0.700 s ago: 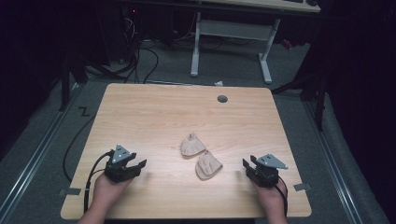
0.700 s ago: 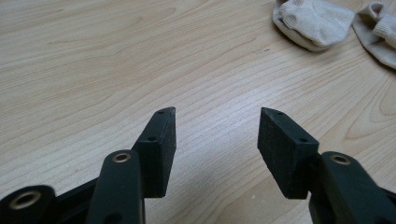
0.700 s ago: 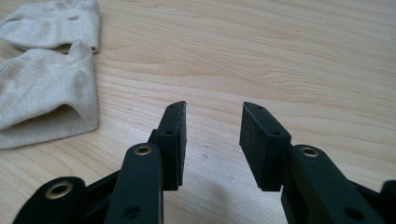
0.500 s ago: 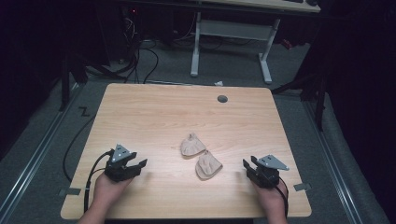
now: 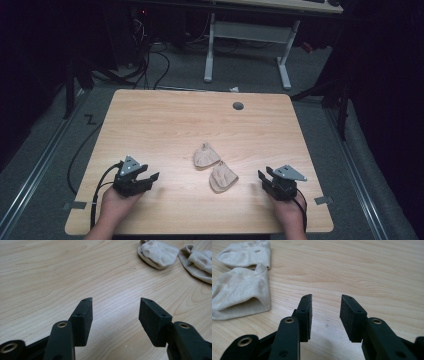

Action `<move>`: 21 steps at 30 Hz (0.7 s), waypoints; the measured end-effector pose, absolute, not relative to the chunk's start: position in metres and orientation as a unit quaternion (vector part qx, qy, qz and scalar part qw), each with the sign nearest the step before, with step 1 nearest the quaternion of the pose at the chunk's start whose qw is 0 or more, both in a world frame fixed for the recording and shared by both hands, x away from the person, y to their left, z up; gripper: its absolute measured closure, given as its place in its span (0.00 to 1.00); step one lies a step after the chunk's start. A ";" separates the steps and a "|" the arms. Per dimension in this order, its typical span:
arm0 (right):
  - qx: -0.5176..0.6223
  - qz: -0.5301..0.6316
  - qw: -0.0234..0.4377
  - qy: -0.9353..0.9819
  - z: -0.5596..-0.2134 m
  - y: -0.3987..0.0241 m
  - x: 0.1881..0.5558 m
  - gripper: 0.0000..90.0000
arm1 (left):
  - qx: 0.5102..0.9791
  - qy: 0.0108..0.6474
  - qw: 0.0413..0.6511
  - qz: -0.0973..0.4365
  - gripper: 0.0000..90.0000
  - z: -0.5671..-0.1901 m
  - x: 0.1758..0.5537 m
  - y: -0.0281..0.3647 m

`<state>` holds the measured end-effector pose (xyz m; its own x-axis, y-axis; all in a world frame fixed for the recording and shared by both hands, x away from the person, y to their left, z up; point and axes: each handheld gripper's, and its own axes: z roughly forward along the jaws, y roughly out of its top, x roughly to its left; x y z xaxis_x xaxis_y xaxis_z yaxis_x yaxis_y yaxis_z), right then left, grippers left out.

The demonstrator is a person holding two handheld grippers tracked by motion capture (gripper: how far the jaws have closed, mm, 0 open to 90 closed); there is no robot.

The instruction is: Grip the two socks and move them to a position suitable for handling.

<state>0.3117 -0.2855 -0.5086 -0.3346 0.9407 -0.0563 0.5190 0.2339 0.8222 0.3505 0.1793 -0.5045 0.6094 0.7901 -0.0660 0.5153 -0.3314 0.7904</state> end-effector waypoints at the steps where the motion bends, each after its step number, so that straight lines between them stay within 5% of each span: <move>1: 0.500 0.365 0.287 0.731 -0.509 -0.286 0.312 0.70 | 0.800 0.408 0.408 0.167 0.50 -0.505 0.350 0.179; 10: 0.494 0.368 0.274 0.739 -0.509 -0.277 0.313 0.74 | 0.803 0.400 0.410 0.167 0.49 -0.503 0.348 0.176; 14: 0.484 0.376 0.259 0.747 -0.508 -0.268 0.314 0.85 | 0.802 0.398 0.412 0.170 0.51 -0.503 0.348 0.175; 16: 0.469 0.386 0.239 0.757 -0.504 -0.255 0.318 0.99 | 0.803 0.395 0.414 0.168 0.51 -0.503 0.349 0.174; 21: 0.433 0.375 0.232 0.786 -0.497 -0.224 0.336 1.00 | 0.808 0.392 0.406 0.167 0.50 -0.505 0.349 0.172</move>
<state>0.3363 -0.2243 -0.4974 -0.5165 0.8554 -0.0396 0.5066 0.3425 0.7912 0.3488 0.1720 -0.5050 0.6360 0.7702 -0.0480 0.4984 -0.3625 0.7875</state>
